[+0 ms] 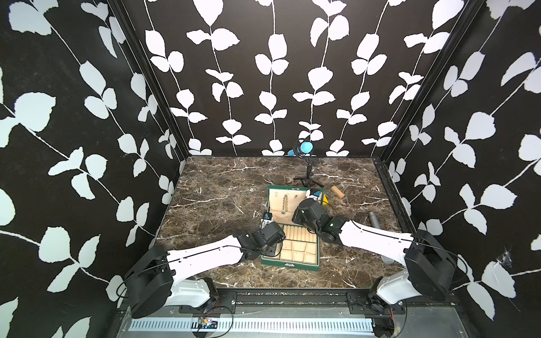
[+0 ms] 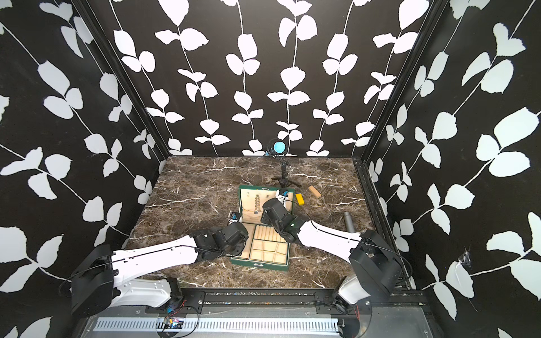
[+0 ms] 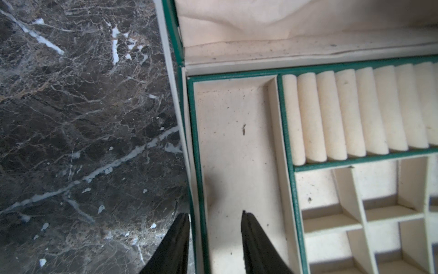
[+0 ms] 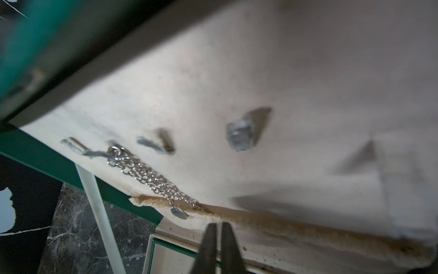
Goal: Put jewelry chain into jewelry box
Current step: Adjust the necklace in the storage slot.
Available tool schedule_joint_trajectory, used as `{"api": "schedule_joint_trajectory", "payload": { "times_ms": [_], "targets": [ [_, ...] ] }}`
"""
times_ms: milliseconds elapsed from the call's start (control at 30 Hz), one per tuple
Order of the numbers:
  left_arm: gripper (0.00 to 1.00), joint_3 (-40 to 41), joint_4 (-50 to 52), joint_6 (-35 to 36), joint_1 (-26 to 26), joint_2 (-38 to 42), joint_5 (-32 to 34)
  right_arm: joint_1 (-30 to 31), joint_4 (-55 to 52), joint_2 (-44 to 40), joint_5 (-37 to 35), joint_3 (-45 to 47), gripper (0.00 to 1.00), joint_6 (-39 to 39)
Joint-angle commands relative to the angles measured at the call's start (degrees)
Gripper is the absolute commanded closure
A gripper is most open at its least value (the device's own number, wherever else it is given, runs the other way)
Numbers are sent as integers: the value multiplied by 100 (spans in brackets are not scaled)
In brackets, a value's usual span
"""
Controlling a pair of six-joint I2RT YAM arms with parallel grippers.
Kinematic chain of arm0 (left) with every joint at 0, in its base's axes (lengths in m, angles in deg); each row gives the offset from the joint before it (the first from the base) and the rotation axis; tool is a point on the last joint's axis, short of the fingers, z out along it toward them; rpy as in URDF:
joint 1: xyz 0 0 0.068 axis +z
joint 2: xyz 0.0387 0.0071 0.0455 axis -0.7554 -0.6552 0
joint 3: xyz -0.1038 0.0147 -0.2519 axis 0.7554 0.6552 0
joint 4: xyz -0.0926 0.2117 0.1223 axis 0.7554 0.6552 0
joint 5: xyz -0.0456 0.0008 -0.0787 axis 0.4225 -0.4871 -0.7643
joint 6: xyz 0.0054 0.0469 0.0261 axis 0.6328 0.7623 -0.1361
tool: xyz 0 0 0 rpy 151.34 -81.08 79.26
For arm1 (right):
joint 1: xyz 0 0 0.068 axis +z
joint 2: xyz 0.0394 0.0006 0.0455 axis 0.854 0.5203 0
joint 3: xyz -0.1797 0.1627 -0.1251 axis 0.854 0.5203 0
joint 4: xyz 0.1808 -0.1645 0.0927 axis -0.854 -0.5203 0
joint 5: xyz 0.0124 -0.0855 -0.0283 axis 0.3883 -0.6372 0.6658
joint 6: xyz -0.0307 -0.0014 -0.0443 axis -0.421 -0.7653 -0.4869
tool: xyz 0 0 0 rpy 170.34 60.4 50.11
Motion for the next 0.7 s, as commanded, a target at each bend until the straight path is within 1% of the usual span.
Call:
{"api": "schedule_joint_trajectory", "payload": {
  "times_ms": [0,67,167,300,367,433,467,500,567,633,667],
  "targets": [
    [61,64,9,-27,-7,146,79,-65,-36,-33,36,-205,69,-128],
    [60,55,30,-35,-9,154,91,-65,-205,-183,149,-220,60,-250],
    [60,46,55,-34,-9,175,100,-65,-479,-478,407,-170,54,-378],
    [60,55,58,-35,-9,216,110,-59,-768,-1005,797,30,50,-387],
    [60,53,43,-30,-9,217,105,-8,-776,-1281,745,266,49,-183],
    [60,47,20,-30,-9,209,101,55,-414,-1520,510,692,50,347],
    [60,46,1,-26,-9,201,101,79,-56,-1592,394,952,50,769],
    [60,44,-15,-19,-9,186,93,108,399,-1620,226,1181,51,1240],
    [60,5,-9,-2,-9,142,82,174,920,-1542,-173,1435,52,2375],
    [60,-35,8,24,-9,98,66,341,1718,-1309,-585,1526,54,2934],
    [60,-59,26,41,-9,83,66,426,1851,-1185,-780,1441,54,3084]
  ]
}}
